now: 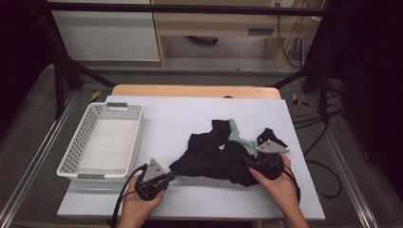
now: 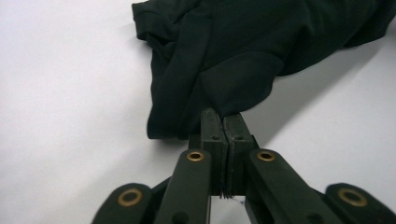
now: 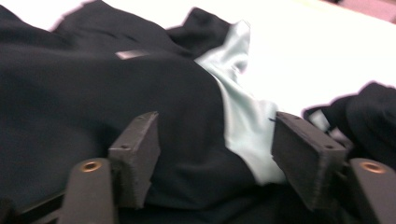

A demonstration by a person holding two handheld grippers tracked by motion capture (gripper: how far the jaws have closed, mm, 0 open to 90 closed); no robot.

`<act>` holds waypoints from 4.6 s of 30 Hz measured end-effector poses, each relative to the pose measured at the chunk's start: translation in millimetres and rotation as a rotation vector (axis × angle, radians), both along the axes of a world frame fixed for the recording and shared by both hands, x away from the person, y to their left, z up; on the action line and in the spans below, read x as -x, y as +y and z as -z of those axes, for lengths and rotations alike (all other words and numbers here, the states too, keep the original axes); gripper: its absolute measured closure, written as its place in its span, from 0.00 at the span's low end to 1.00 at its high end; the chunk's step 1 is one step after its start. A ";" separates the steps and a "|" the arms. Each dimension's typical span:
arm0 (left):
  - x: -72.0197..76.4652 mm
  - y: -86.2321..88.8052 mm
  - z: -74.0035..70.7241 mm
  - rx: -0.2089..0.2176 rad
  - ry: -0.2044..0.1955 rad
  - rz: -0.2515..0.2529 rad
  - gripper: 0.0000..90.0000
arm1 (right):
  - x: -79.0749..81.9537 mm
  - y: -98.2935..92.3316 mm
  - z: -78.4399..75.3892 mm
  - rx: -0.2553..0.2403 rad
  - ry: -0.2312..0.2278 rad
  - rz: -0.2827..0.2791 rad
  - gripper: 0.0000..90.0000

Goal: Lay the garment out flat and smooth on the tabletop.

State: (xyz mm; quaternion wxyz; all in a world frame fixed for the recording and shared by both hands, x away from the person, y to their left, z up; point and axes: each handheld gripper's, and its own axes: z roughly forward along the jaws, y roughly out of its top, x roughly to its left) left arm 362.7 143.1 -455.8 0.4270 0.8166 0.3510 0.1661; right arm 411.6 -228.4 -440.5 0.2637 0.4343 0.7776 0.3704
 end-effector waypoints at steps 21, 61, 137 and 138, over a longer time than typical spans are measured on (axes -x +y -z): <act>1.8 13.5 -7.3 0.048 -0.050 -0.079 0.77 | 30.9 62.5 -15.2 0.027 0.004 -0.275 0.53; 0.5 12.0 -4.7 0.049 -0.066 -0.101 0.69 | -35.9 133.5 -48.2 -0.174 0.090 -0.319 0.89; -4.3 8.2 -10.7 0.062 0.087 0.015 0.97 | -21.2 -2.2 5.7 -0.024 0.080 0.071 0.47; -2.8 8.5 -10.7 0.063 0.093 0.022 0.97 | -21.1 -1.6 5.5 -0.028 0.081 0.071 0.47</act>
